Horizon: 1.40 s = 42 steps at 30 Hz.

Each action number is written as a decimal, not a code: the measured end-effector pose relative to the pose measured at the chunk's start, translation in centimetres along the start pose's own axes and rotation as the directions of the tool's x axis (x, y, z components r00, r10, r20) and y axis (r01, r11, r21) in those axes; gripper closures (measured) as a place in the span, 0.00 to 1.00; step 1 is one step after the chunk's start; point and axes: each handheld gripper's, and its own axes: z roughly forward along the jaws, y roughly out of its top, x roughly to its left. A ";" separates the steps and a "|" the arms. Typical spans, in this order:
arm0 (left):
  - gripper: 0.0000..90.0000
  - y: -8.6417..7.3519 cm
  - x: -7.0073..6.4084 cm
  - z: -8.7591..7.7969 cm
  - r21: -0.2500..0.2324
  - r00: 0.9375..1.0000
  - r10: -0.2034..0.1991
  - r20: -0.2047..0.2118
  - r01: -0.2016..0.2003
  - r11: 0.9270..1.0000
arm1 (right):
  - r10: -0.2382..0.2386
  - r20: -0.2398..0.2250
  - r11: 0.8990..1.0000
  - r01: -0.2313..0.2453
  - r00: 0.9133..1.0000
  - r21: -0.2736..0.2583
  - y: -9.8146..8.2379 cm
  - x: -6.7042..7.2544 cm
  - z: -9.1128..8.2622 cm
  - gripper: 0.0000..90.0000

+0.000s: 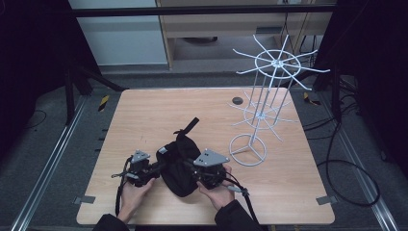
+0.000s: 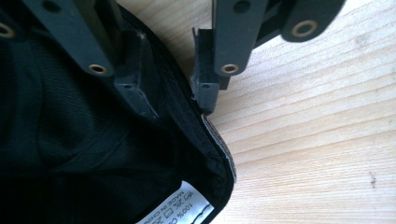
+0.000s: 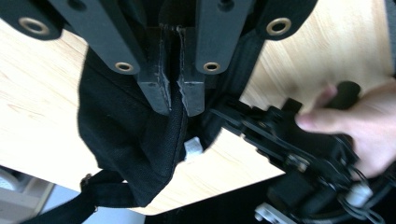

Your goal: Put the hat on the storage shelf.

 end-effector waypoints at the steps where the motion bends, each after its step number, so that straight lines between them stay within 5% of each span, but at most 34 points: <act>1: 0.74 0.0 0.1 -0.3 -0.001 1.000 -0.001 -0.001 0.001 1.000 | -0.005 0.009 1.000 0.005 1.000 0.004 -0.1 0.0 -0.1 0.94; 11: 0.73 0.3 1.2 -3.5 -0.064 1.000 -0.020 0.021 0.021 0.998 | 0.032 0.093 0.999 -0.030 0.995 -0.016 -0.3 -0.9 -0.6 0.94; 16: 0.83 0.0 0.7 -2.2 0.006 1.000 0.007 -0.006 -0.007 1.000 | 0.016 0.108 0.999 -0.012 0.994 -0.035 0.4 -0.9 -1.0 0.94; 22: 0.93 0.2 0.1 -0.6 0.044 0.999 0.043 -0.018 -0.042 0.998 | -0.031 0.107 0.997 0.038 0.994 -0.070 2.0 -0.8 -1.5 0.94; 30: 0.99 -0.2 0.3 0.5 0.078 0.998 0.057 -0.033 -0.055 0.995 | -0.163 0.044 0.984 0.166 0.986 -0.070 2.8 1.1 -1.0 0.94; 38: 0.92 0.3 -0.6 -1.9 -0.030 0.998 0.043 0.039 -0.042 0.999 | -0.142 0.079 0.988 0.146 0.987 -0.047 2.2 0.6 -0.8 0.94; 42: 0.85 1.3 -1.6 -4.5 -0.142 0.995 0.030 0.096 -0.016 0.990 | -0.139 0.085 0.989 0.142 0.987 -0.040 1.8 0.4 -1.0 0.94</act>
